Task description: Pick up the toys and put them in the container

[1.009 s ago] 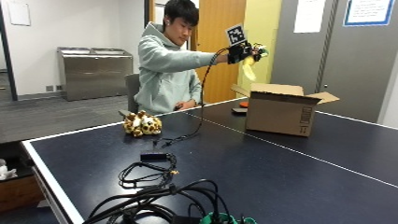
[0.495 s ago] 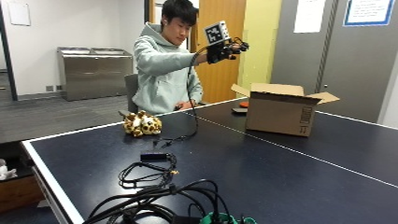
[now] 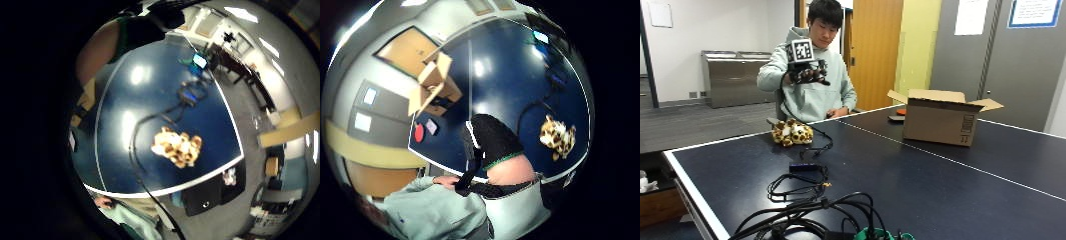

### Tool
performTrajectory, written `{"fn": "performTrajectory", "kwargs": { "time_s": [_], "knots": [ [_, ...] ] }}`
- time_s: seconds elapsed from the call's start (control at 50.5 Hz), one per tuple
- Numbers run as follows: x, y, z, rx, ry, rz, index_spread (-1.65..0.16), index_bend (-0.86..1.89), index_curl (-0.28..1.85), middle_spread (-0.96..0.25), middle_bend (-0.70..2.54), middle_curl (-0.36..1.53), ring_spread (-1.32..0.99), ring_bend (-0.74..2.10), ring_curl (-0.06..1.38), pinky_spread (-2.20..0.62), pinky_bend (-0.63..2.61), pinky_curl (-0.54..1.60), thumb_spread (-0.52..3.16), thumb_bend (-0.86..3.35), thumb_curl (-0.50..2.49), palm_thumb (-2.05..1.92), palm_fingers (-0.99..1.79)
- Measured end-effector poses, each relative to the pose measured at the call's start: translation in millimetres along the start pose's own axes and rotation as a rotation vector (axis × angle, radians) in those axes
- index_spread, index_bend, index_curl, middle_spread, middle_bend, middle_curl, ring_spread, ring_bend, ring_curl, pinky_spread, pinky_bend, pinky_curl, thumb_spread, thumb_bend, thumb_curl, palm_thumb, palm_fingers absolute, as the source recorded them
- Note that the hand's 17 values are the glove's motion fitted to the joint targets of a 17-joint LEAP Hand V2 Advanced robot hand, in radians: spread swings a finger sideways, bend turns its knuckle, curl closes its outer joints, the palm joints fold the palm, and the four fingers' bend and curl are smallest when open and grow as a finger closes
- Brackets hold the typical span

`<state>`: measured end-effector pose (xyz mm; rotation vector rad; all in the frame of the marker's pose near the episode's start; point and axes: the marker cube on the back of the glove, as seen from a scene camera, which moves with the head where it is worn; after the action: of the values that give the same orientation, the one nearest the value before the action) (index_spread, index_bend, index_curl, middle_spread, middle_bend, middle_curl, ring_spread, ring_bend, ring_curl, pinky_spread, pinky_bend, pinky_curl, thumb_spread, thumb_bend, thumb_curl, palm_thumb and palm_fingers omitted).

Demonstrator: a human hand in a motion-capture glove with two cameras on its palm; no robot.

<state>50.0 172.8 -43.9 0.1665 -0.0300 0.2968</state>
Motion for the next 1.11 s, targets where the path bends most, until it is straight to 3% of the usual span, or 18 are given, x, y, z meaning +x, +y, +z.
{"fn": "performTrajectory", "kwargs": {
  "time_s": [0.099,0.257,0.396,0.495,0.614,0.812,0.99,1.108],
  "knots": [
    [61.2,-29.5,42.5,-0.095,0.015,-0.111,-0.26,0.12,0.25,-0.02,0.17,0.44,-0.05,0.32,0.32,0.04,0.69,0.35,1.3,-0.02,0.34,-0.02,-0.09],
    [110.9,-42.6,115.9,-0.1,0.1,0.1,-0.26,0.12,0.24,-0.01,0.15,0.41,-0.04,0.3,0.32,0.04,0.74,0.37,1.3,-0.02,0.33,-0.02,-0.12],
    [124.9,-28.2,150.8,-0.263,0.163,0.101,-0.27,0.13,0.24,-0.01,0.15,0.38,-0.03,0.27,0.32,0.05,0.77,0.37,1.22,-0.04,0.32,-0.03,-0.12],
    [128.6,-27.0,168.1,-0.305,0.232,0.096,-0.3,0.15,0.24,-0.03,0.2,0.38,-0.03,0.35,0.34,0.06,0.78,0.37,1.18,-0.03,0.32,-0.01,0.06],
    [126.0,-28.5,177.1,-0.214,0.264,0.038,-0.31,0.13,0.23,-0.07,0.3,0.41,-0.14,0.64,0.39,0.06,0.68,0.33,1.28,0.07,0.36,0.16,0.35],
    [115.4,-34.1,176.5,-0.27,0.213,-0.044,-0.29,0.16,0.25,-0.15,0.5,0.51,-0.32,1.03,0.53,-0.11,0.61,0.31,1.29,0.21,0.47,0.47,0.68],
    [102.4,-45.2,164.0,-0.505,0.205,-0.083,-0.28,0.28,0.31,-0.2,0.64,0.6,-0.38,1.13,0.59,-0.3,0.71,0.36,1.02,0.2,0.6,0.6,1.05],
    [76.7,-26.9,144.7,-0.64,0.215,-0.121,-0.26,0.38,0.37,-0.2,0.7,0.66,-0.38,1.15,0.62,-0.36,0.7,0.38,0.85,0.18,0.67,0.62,1.11]
  ]
}}
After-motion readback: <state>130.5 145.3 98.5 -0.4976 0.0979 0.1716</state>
